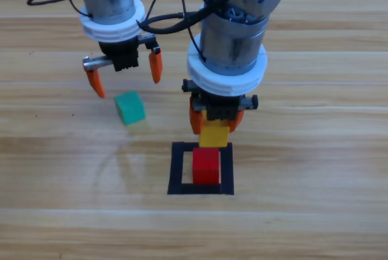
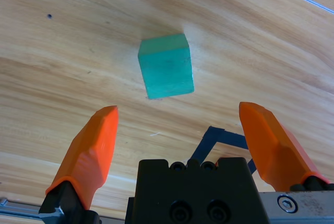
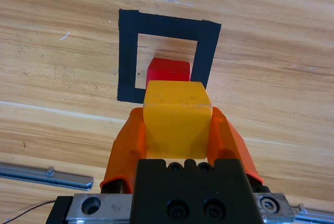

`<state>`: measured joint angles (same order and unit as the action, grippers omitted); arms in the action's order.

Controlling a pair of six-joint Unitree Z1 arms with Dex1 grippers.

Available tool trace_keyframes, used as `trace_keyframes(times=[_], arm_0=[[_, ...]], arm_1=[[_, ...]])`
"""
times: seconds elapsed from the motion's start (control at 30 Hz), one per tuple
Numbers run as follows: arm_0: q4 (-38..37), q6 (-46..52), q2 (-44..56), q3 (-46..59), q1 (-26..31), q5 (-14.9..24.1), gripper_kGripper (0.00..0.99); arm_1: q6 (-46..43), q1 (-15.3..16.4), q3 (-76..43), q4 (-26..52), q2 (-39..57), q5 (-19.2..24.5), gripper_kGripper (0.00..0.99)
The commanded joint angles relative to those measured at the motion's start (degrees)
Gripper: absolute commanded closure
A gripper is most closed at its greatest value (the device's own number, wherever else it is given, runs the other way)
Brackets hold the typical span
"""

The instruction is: Stack the blocks in the rectangular block: red at the bottom, yellow in the middle, green on top

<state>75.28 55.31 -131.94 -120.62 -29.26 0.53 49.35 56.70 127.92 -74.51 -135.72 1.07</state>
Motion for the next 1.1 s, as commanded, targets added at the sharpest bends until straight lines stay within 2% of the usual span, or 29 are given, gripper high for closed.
trace_keyframes(times=[0.03,0.53,1.1], arm_0=[[0.48,2.09,-4.99,-0.85,0.35,-1.15,0.0],[0.22,3.32,-7.37,-0.5,0.44,-0.71,0.0],[-0.49,3.93,-8.6,-0.85,1.93,-2.38,0.0]], arm_1=[[0.22,1.31,0.92,-0.55,-4.73,0.34,0.99],[0.31,1.66,2.15,-0.64,-6.84,0.43,0.99],[0.4,2.54,2.42,-0.64,-7.63,1.04,0.99]])
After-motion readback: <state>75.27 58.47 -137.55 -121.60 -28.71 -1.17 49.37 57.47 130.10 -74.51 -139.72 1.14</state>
